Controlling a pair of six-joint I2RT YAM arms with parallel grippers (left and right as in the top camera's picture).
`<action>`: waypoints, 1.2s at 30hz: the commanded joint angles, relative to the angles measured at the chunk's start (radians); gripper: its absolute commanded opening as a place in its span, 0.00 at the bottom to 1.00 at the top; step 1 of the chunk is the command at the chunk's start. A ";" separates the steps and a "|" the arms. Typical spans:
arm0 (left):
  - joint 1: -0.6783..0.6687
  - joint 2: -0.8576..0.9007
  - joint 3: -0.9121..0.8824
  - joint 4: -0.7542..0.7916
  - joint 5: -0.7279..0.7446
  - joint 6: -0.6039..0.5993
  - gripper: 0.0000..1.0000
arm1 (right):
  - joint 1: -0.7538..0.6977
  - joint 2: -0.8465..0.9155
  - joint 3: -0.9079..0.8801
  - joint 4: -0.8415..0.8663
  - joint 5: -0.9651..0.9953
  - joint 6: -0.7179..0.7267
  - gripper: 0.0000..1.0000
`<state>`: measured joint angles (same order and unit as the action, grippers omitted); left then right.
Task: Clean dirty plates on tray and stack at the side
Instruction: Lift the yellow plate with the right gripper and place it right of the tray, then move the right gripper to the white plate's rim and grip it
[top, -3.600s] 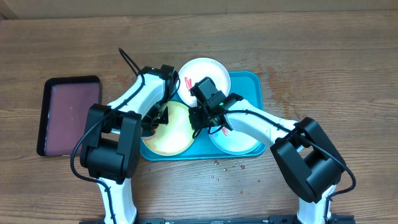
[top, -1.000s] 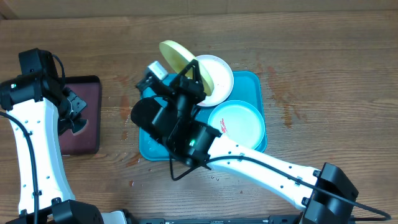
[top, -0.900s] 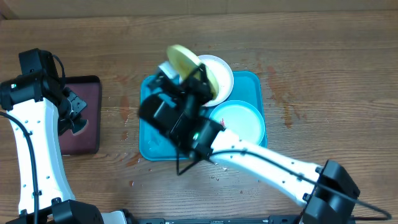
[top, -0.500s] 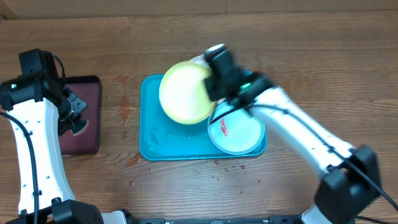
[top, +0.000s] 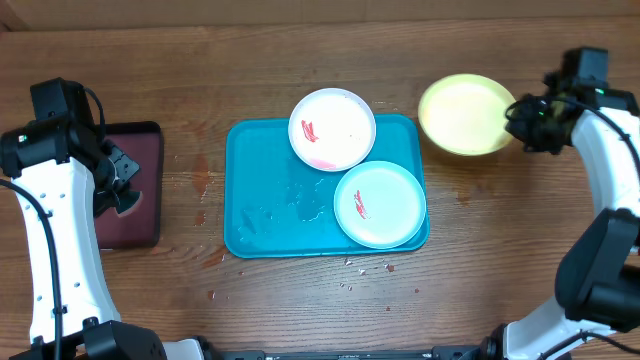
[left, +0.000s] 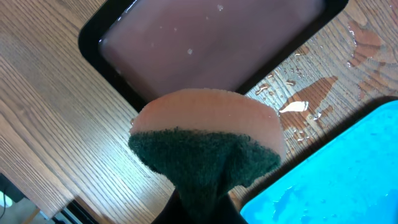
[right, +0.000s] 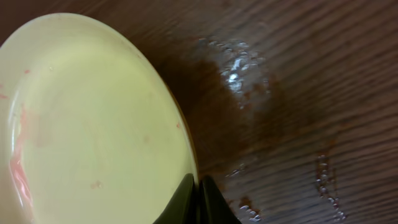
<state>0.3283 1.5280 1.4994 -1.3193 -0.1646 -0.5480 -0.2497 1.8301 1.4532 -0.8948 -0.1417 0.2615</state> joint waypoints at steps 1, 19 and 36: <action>0.003 0.002 -0.001 0.003 0.001 0.009 0.04 | -0.083 0.032 -0.046 0.056 -0.008 0.057 0.04; 0.003 0.002 -0.001 0.010 0.028 0.010 0.04 | 0.243 0.037 -0.093 0.293 -0.309 -0.117 0.51; 0.002 0.002 -0.001 0.016 0.029 0.009 0.04 | 0.672 0.269 -0.089 0.654 -0.014 -0.069 0.63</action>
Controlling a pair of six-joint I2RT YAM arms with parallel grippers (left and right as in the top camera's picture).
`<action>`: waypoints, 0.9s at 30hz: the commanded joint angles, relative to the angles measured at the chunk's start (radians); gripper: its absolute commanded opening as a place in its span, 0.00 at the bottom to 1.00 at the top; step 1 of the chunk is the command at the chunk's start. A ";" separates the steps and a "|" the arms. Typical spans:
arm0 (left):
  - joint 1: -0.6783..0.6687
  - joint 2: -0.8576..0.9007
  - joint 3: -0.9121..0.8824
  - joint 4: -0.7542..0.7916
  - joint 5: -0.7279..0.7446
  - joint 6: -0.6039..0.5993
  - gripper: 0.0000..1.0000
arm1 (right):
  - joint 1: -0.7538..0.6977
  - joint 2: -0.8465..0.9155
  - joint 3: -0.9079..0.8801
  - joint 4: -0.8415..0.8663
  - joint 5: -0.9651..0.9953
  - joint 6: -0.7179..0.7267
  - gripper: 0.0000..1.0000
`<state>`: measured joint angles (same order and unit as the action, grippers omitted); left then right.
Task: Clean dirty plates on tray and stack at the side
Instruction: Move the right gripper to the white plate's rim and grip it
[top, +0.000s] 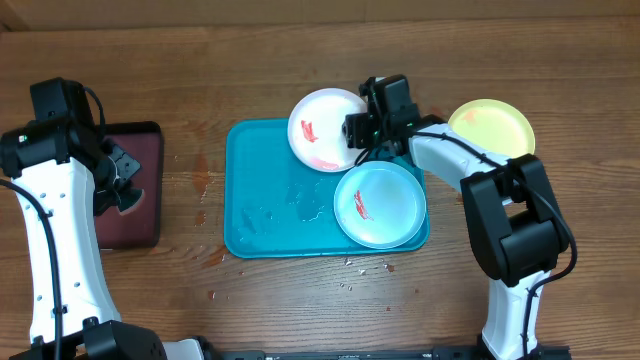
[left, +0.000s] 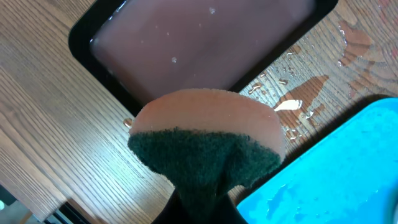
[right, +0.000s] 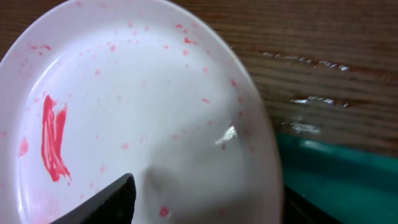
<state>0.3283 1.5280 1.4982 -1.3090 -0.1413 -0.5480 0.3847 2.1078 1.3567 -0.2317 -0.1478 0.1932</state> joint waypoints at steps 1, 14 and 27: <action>0.002 0.002 0.000 0.005 0.005 0.009 0.04 | 0.051 -0.009 0.011 -0.021 -0.037 -0.009 0.63; 0.002 0.003 0.000 0.005 0.006 0.009 0.04 | 0.252 -0.121 0.071 -0.182 0.149 0.073 0.64; 0.002 0.003 0.000 0.005 0.012 0.009 0.04 | 0.261 -0.018 0.070 -0.208 0.127 0.463 0.44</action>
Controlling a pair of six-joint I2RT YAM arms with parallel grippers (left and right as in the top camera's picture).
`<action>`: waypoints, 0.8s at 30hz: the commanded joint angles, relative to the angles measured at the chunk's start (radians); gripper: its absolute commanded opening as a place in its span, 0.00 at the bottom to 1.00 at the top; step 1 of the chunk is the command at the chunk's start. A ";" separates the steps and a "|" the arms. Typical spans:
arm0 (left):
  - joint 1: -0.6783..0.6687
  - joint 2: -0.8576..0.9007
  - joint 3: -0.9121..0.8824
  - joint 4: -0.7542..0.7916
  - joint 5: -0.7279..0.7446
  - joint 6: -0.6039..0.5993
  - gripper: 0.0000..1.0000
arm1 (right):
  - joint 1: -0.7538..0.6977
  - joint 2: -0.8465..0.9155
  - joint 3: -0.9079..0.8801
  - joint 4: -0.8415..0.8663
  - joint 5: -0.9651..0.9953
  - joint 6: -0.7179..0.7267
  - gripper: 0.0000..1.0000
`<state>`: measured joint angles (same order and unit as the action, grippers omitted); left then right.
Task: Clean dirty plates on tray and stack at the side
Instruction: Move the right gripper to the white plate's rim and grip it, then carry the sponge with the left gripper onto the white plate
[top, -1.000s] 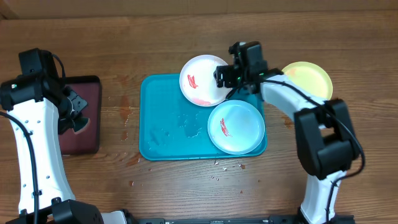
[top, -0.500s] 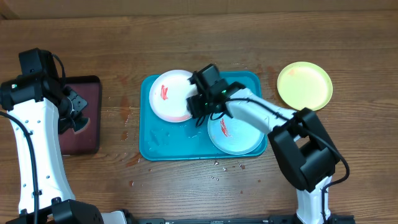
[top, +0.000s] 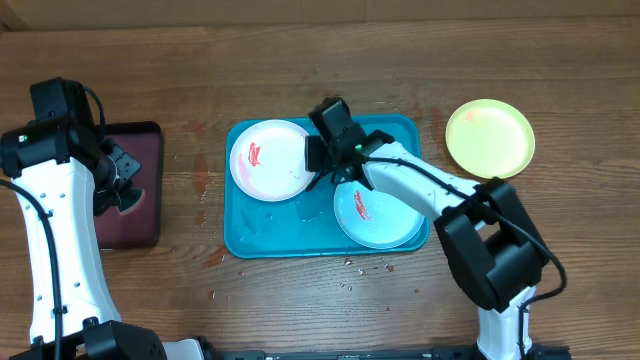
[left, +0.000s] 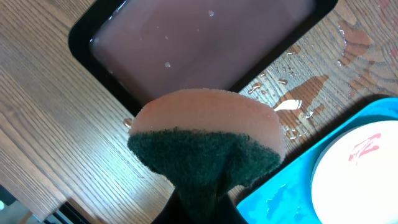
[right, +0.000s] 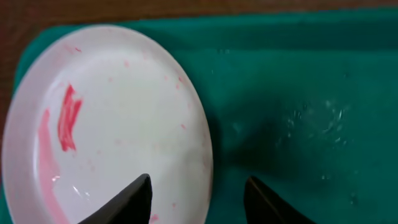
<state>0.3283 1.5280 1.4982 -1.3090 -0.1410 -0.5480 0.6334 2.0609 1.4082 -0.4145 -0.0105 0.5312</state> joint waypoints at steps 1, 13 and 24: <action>0.002 0.003 0.000 0.005 0.011 0.009 0.04 | 0.015 0.029 0.019 -0.046 -0.010 0.151 0.43; -0.002 0.003 -0.003 0.008 0.012 0.009 0.04 | 0.046 0.029 0.018 -0.101 -0.028 0.233 0.27; -0.034 0.003 -0.132 0.203 0.365 0.247 0.04 | 0.046 0.029 -0.002 -0.092 -0.051 0.113 0.04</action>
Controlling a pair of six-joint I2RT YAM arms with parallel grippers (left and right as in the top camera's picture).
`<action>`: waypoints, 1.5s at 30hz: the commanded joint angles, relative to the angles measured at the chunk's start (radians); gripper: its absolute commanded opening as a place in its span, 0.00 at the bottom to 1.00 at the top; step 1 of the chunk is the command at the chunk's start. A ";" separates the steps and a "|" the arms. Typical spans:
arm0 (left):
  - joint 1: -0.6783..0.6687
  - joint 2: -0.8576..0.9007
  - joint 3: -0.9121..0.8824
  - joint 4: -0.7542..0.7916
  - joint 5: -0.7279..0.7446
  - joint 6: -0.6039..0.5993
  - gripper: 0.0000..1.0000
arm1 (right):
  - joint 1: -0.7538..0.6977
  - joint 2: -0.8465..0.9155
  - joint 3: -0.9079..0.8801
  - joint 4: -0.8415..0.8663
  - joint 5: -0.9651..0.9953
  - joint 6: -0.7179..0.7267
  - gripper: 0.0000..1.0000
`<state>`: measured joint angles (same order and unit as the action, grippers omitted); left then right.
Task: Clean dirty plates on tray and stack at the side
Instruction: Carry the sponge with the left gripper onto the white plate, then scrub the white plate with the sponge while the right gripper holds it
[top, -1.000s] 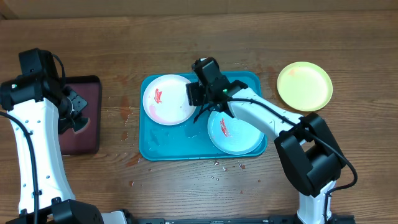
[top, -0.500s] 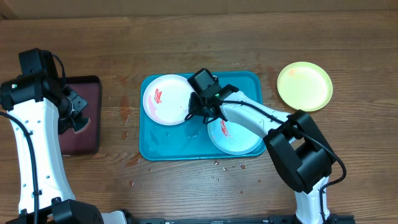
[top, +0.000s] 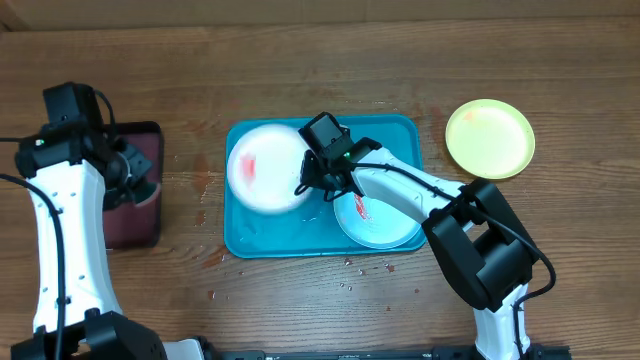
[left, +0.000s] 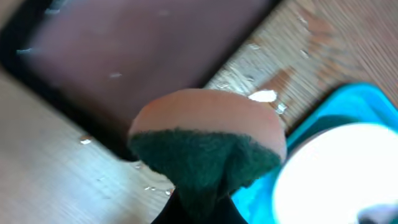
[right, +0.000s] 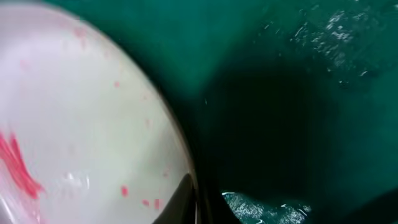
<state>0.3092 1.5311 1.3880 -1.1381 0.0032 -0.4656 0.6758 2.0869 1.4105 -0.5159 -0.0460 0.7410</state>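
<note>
A white plate (top: 262, 169) with a red smear lies at the left of the blue tray (top: 262, 235); my right gripper (top: 306, 185) is shut on its right rim, seen close up as plate (right: 81, 137) and gripper (right: 198, 205). A light blue plate (top: 385, 220) with a red mark sits at the tray's right. My left gripper (left: 202, 208) is shut on a sponge (left: 208, 140), pink with a green scouring face, over the table between the dark tray and the blue tray; the same gripper (top: 135, 185) shows in the overhead view. A yellow plate (top: 490, 138) rests on the table at the right.
A dark rectangular tray (top: 135, 215) of brownish liquid lies at the left. Water drops and wet patches (top: 205, 185) mark the wooden table between both trays and below the blue tray.
My right gripper went from open beside the white plate to shut on its right rim. My left arm with the sponge has shifted right, toward the blue tray; the white plate now shows in its view.
First my right gripper held the yellow plate's rim at the right. Then the yellow plate lay alone on the table and the gripper was at the white plate at the tray's top. Later the white plate sat at the tray's left; now the gripper grips it.
</note>
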 joint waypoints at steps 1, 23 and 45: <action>-0.018 0.000 -0.023 0.040 0.266 0.195 0.04 | 0.004 0.003 -0.004 0.013 -0.024 -0.146 0.04; -0.521 0.144 -0.072 0.175 0.037 -0.061 0.04 | 0.001 0.002 0.031 0.006 -0.079 -0.348 0.34; -0.519 0.281 -0.080 0.184 0.037 -0.084 0.04 | 0.001 0.003 0.010 0.087 -0.008 -0.466 0.21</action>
<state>-0.2100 1.7996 1.3151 -0.9630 0.0547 -0.5217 0.6758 2.0872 1.4155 -0.4156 -0.0639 0.2028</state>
